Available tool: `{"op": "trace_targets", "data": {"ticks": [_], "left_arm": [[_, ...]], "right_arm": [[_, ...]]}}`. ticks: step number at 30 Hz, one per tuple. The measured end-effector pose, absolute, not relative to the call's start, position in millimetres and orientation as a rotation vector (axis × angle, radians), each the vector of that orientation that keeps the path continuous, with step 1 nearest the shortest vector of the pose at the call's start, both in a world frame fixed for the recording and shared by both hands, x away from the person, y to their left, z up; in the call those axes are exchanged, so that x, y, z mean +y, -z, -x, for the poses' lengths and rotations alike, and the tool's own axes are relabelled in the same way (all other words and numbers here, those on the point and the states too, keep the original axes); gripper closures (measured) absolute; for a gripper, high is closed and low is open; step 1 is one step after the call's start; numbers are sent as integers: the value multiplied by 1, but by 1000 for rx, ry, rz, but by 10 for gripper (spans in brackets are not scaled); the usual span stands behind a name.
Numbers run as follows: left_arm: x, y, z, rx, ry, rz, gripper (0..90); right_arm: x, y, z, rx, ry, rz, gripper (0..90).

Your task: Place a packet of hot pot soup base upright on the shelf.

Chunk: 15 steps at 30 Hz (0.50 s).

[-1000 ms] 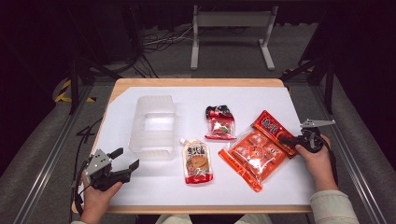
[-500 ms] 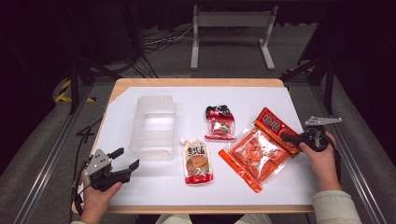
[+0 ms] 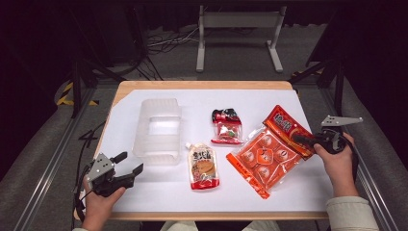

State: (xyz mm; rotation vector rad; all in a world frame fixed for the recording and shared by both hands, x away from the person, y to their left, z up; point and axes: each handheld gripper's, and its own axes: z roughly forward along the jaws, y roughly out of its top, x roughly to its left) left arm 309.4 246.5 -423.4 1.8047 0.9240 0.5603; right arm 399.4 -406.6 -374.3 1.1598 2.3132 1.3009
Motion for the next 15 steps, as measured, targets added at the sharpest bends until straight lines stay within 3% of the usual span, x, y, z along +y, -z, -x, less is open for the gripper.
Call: {"op": "trace_targets", "data": {"ticks": [15], "left_arm": [[234,402,-305,827,-489,-1842,212]], "right_arm": [[-376,314,-388,2340,-1316,-1069,900]]}}
